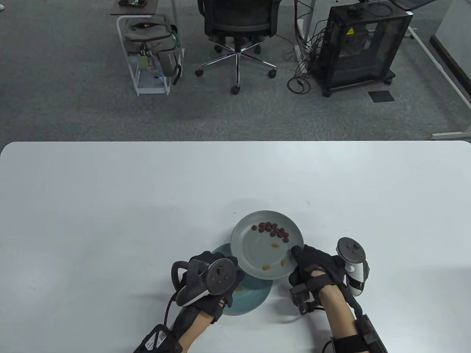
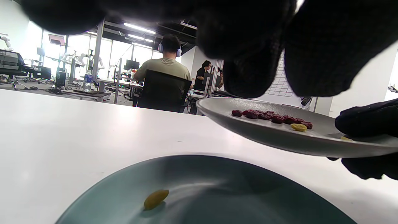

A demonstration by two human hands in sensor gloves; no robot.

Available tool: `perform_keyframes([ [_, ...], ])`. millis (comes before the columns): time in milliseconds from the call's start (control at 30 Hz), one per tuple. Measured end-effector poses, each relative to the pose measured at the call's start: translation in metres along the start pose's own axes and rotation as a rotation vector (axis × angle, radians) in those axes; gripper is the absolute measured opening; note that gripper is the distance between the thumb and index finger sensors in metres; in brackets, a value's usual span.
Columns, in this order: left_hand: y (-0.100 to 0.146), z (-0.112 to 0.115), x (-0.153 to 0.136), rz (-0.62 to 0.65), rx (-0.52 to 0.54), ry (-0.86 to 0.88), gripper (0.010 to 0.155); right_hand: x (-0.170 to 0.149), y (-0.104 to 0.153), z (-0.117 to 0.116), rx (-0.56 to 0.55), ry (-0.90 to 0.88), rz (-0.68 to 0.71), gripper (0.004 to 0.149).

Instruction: Pick raisins with hand pinch into plate

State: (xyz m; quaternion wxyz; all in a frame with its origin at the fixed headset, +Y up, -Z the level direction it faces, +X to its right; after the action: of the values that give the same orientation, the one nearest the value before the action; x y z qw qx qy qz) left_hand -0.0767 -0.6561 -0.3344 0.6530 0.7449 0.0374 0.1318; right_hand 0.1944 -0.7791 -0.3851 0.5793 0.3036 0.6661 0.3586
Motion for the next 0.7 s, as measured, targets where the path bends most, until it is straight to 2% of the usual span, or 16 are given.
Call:
perform_keyframes([
  [367,0.001,0.014,0.010,0.022,-0.033,-0.016,0.052,0.001,0.007,-0.039,0.075,0.060,0.001,0.052],
  [700,0.000,0.023,0.014,0.024,-0.059,-0.040,0.051,0.002,0.011,-0.051,0.092,0.074,0.009,0.052],
])
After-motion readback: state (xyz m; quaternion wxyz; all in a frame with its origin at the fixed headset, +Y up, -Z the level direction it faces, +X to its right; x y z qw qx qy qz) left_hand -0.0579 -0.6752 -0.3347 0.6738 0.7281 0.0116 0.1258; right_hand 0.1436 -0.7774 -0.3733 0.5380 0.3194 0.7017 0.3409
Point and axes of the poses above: the tracker on the back of each hand, its own x axis roughly to the thumb side, its own y axis roughly from the fingertips to the wrist, z = x × y, the point moved 5 cm from there along -y, roughly from the wrist to the fingertips, and after that the axes turned 13 degrees about -z, right-handed, at the moved point
